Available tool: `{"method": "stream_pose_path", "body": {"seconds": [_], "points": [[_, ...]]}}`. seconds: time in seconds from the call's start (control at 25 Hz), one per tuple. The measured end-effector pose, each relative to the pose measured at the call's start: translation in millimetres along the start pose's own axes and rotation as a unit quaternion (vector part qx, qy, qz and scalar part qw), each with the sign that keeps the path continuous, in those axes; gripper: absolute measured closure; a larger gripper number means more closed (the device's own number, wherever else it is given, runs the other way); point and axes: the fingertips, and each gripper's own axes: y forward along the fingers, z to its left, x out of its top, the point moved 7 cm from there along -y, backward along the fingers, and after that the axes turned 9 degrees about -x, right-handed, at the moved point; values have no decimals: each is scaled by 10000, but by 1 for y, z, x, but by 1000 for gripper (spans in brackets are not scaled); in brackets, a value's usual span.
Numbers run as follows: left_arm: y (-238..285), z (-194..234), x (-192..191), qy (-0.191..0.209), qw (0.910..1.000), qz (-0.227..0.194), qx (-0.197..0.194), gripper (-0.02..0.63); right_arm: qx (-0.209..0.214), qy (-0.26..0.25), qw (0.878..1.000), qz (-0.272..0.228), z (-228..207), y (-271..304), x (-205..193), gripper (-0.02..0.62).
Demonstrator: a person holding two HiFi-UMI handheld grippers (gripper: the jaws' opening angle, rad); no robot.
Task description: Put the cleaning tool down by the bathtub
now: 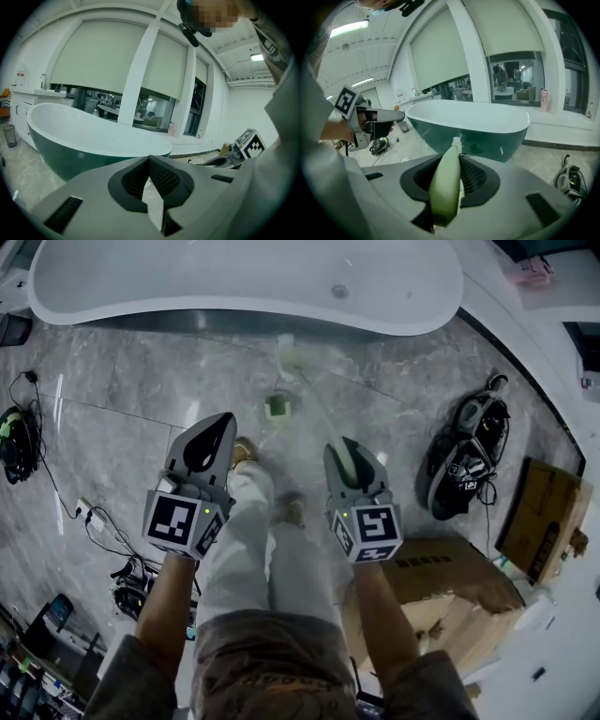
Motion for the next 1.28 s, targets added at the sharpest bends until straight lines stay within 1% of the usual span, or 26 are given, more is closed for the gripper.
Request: {"method": "stream_pose_path", "body": {"seconds": [0.08,0.2,0.32,0.56,0.92,1.08,1.28], "points": [[1,4,-3,24,10000,35,-1,606,-15,0,9998,176,1,15,-10,482],[-1,7,-7,-18,9996,265,18,606,-16,-13,9991,430,3,37,-27,482],[-2,14,-8,-26,9994,337,19,606,1,-75,9976,686,7,60,-43,482],[-2,30,-13,-45,9997,251,54,606,-55,-154,9934,1136,14,102,-72,482],[12,44,-22,-36,9996,252,-106,606,-209,-294,9849,1691,20,159,-111,482],[17,48,-26,-53,9995,272,-171,606,-278,-381,9773,2067,24,178,-135,482],[17,57,-32,-117,9991,379,-174,604,-320,-468,9605,2723,28,196,-162,483]]}}
